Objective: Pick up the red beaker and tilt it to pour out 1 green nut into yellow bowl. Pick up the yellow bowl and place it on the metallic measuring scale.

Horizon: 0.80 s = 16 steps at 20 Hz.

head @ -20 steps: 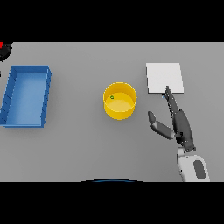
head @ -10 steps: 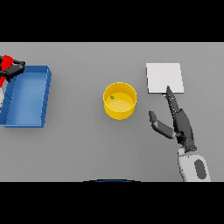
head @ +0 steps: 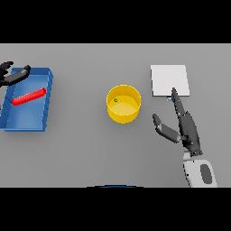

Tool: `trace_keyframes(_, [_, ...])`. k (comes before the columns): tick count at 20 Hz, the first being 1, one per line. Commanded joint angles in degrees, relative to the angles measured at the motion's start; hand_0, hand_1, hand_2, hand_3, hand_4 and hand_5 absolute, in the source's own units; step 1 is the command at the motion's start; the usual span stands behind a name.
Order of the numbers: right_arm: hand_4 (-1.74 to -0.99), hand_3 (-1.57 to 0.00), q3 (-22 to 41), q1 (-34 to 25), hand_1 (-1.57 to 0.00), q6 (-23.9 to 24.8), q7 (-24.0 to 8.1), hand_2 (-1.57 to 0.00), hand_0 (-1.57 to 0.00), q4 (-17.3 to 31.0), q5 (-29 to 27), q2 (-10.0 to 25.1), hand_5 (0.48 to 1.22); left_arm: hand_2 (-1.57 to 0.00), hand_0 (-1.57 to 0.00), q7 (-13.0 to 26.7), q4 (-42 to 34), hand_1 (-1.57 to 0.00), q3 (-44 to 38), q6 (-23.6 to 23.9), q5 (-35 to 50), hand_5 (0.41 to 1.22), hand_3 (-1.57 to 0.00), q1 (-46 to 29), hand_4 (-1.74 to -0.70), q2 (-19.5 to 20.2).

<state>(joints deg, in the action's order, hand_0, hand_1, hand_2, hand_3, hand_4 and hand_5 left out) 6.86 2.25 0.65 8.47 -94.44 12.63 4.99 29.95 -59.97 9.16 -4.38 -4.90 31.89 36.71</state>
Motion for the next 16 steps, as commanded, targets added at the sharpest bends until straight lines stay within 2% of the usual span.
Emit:
trace_keyframes(1, [-1.157, 0.0, -0.21, 0.18, 0.0, 0.29, 0.38, 0.0, 0.0, 0.08, 0.19, 0.19, 0.665, -0.11, -0.13, -1.11, -0.02, -0.11, -0.11, 0.6, -0.22, 0.627, -0.11, -0.2, -0.79, 0.0])
trace_keyframes(3, [-1.144, 0.0, 0.34, 0.15, 0.0, 0.56, -0.68, 0.0, 0.0, -0.32, 1.03, 0.01, 0.644, -0.07, -0.08, -2.57, -1.45, -0.07, -0.22, 1.82, -0.33, 0.631, -0.07, -0.24, -0.78, -0.16])
trace_keyframes(5, [-1.115, 0.0, 1.49, -1.24, 0.0, 0.86, -4.28, 0.0, 0.0, -0.63, 4.11, 1.08, 0.638, -0.04, -0.05, -4.4, -2.34, -0.05, -0.81, 2.88, 0.35, 0.635, -0.05, -1.12, -0.78, -0.68])
trace_keyframes(6, [-1.087, 0.0, 1.92, -3.07, 0.0, -0.7, -3.76, 0.0, 0.0, 0.18, 4.49, 2.49, 0.649, -0.03, -0.04, -4.93, -3.05, -0.04, -1.18, 3.31, 1.02, 0.644, -0.04, -0.89, -0.78, -1.26])
trace_keyframes(7, [-1.08, 0.0, 3.03, -3.64, 0.0, -2.43, -2.23, 0.0, 0.0, 0.62, 5.12, 3.57, 0.662, -0.03, -0.03, -5.08, -3.97, -0.03, -1.34, 3.53, 1.6, 0.652, -0.03, -1.53, -0.79, -1.59])
trace_keyframes(8, [-1.088, 0.0, 3.75, -5.0, 0.0, -4.01, -2.17, 0.0, 0.0, 1.15, 6.55, 5.71, 0.665, -0.02, -0.03, -4.71, -4.54, -0.02, -1.56, 3.81, 1.92, 0.657, -0.02, -1.33, -0.79, -1.79])
trace_keyframes(10, [-1.122, 0.0, 6.39, -8.48, 0.0, -5.69, -4.94, 0.0, 0.0, 1.31, 12.42, 9.76, 0.649, -0.01, -0.02, -4.64, -4.58, -0.01, -1.6, 4.14, 2.0, 0.666, -0.01, -1.35, -0.8, -2.18])
trace_keyframes(11, [-1.128, 0.0, 7.77, -10.21, 0.0, -6.65, -6.04, 0.0, 0.0, 2.02, 14.55, 10.72, 0.637, -0.01, -0.01, -4.84, -4.92, -0.01, -1.41, 4.06, 2.18, 0.673, -0.01, -1.61, -0.8, -2.51])
trace_keyframes(15, [-1.15, 0.0, 13.32, -19.08, 0.0, -11.14, -4.72, 0.0, 0.0, 5.74, 22.95, 16.19, 0.63, 0.0, 0.0, -3.9, -5.9, 0.0, -1.58, 4.6, 2.51, 0.688, 0.0, -2.47, -0.81, -2.79])
trace_keyframes(16, [-1.152, 0.0, 15.09, -20.58, 0.0, -12.16, -2.81, 0.0, 0.0, 6.68, 24.66, 17.14, 0.632, 0.0, 0.0, -4.0, -6.08, 0.0, -1.6, 4.28, 2.71, 0.688, 0.0, -2.71, -0.81, -2.67])
